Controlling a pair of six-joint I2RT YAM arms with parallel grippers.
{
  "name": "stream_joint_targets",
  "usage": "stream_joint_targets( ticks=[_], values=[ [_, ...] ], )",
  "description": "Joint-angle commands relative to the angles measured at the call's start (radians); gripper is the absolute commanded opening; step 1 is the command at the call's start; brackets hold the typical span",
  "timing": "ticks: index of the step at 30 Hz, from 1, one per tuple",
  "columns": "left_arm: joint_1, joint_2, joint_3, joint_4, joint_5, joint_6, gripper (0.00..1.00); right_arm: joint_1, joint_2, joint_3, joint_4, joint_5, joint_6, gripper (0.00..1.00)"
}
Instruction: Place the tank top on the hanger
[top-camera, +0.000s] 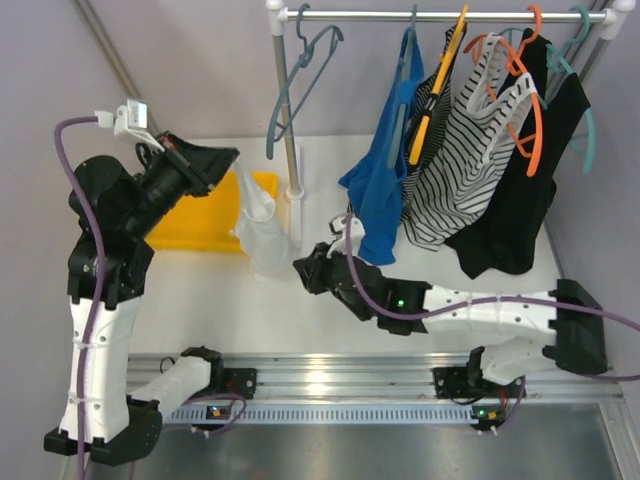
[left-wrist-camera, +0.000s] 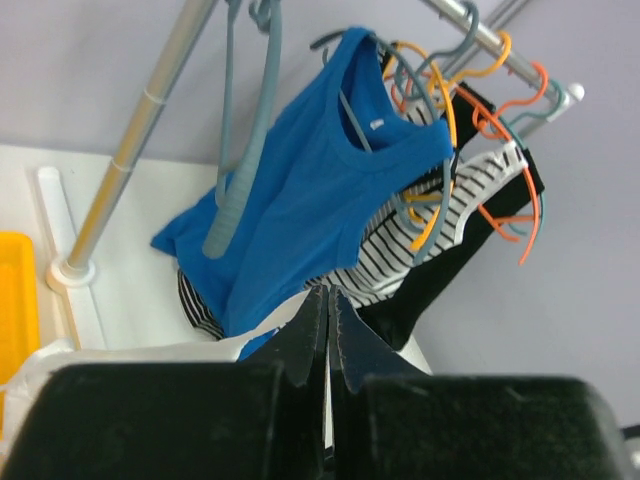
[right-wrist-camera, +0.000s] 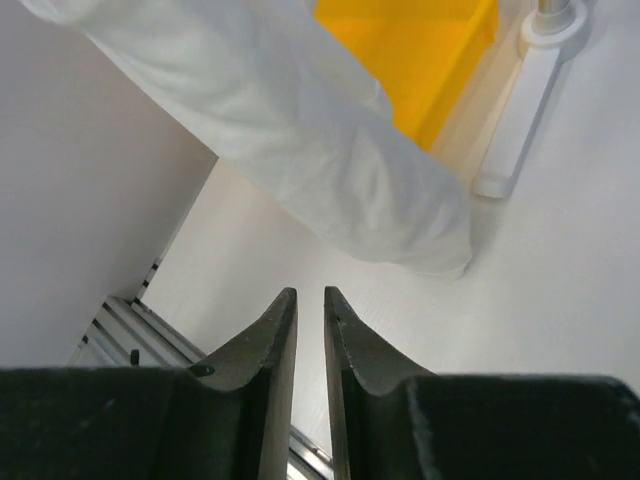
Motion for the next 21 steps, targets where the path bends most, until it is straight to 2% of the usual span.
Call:
stream_joint_targets(
  ticks=[1,4,6,9,10,12,13,16,19,21],
  values=[
    [-0.023,-0.042,-0.106,0.085,0.092,-0.040,0.00,0.031,-0.168,-0.033,-0.052,0.067,-0.034,0.18],
    [-0.061,-0.098,-0.258,0.134,0.086,-0.083,0.00,0.032,-0.268,-0.053,-0.149,0.070,-0.023,0.22],
    [-0.139,-0.137,-0.342,0.183,0.016,-0.114,0.00,0.032,-0.334,-0.070,-0.228,0.074,0.004,0.23],
    [-0.341,-0.160,-0.510,0.275,-0.104,-0.151,0.00,0.032,-0.413,-0.117,-0.285,0.077,0.065,0.26],
    [-0.464,-0.158,-0.581,0.295,-0.209,-0.164,0.00,0.032,-0.435,-0.143,-0.331,0.080,0.084,0.26],
    [-0.582,-0.138,-0.648,0.379,-0.308,-0.180,0.00,0.031,-0.484,-0.169,-0.385,0.082,0.159,0.26],
    [-0.691,-0.127,-0.701,0.404,-0.412,-0.196,0.00,0.032,-0.504,-0.201,-0.434,0.082,0.186,0.26],
    [-0.851,-0.055,-0.790,0.523,-0.564,-0.236,0.00,0.032,-0.596,-0.263,-0.565,0.099,0.306,0.30],
    [-0.941,0.051,-0.849,0.643,-0.607,-0.279,0.00,0.034,-0.716,-0.322,-0.676,0.123,0.421,0.37],
    [-0.962,0.144,-0.860,0.683,-0.580,-0.299,0.00,0.031,-0.797,-0.347,-0.759,0.139,0.481,0.40]
  ],
)
